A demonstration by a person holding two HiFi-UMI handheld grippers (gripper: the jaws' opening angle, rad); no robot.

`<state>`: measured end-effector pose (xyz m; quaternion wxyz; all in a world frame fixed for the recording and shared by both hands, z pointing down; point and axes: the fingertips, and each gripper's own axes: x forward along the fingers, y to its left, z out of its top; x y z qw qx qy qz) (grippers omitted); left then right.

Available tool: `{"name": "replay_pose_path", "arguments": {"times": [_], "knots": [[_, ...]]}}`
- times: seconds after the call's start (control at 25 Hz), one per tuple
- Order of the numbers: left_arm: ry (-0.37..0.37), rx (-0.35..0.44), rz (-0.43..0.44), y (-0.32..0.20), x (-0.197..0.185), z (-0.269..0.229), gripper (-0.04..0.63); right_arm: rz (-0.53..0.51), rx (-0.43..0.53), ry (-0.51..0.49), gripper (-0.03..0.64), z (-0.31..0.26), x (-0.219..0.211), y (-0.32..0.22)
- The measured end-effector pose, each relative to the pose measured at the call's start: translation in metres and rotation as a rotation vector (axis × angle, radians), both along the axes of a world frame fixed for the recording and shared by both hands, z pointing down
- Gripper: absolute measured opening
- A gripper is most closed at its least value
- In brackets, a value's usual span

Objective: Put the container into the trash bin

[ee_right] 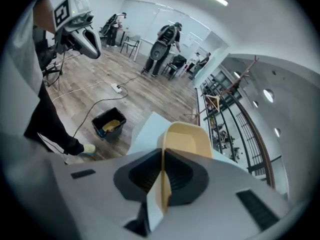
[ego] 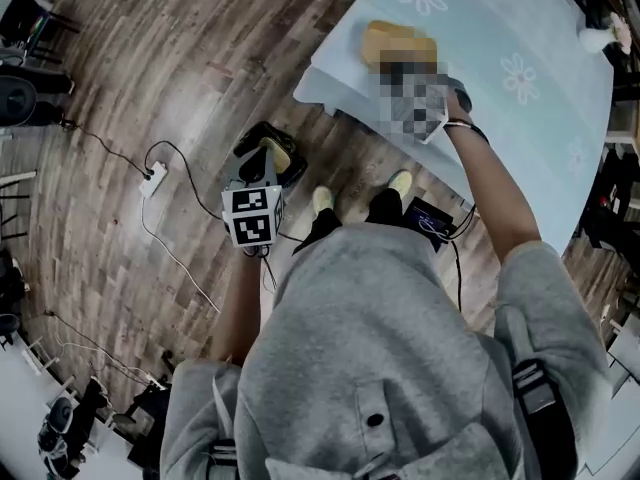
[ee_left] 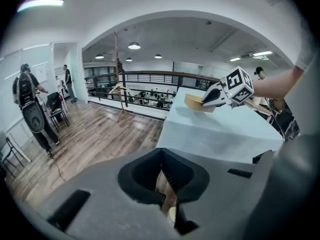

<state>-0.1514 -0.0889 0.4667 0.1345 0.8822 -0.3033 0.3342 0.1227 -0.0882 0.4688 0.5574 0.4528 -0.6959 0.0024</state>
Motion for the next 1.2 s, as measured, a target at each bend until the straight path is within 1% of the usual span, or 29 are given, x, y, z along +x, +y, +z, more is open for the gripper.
{"name": "replay_pose_path", "arguments": {"times": [0.28, 0.52, 0.68, 0.84, 1.04, 1.2], "knots": [[-0.003, -0.045, -0.229, 0.002, -0.105, 0.012, 0.020, -0.250, -0.040, -0.026, 0.038, 0.020, -0.131, -0.049], [0.001, -0.099, -0.361, 0.015, -0.165, 0.032, 0.020, -0.429, -0.105, -0.031, 0.038, 0.051, -0.219, -0.057], [-0.006, -0.129, -0.439, 0.028, -0.191, 0.051, 0.020, -0.564, -0.159, -0.030, 0.038, 0.082, -0.266, -0.052], [-0.015, -0.188, -0.497, 0.049, -0.214, 0.079, 0.020, -0.700, -0.216, 0.002, 0.038, 0.119, -0.303, -0.037], [-0.012, -0.259, -0.558, 0.071, -0.234, 0.108, 0.020, -0.825, -0.278, 0.021, 0.038, 0.165, -0.340, -0.029], [-0.003, -0.312, -0.619, 0.084, -0.244, 0.131, 0.020, -0.924, -0.329, 0.046, 0.038, 0.202, -0.360, -0.018]]}}
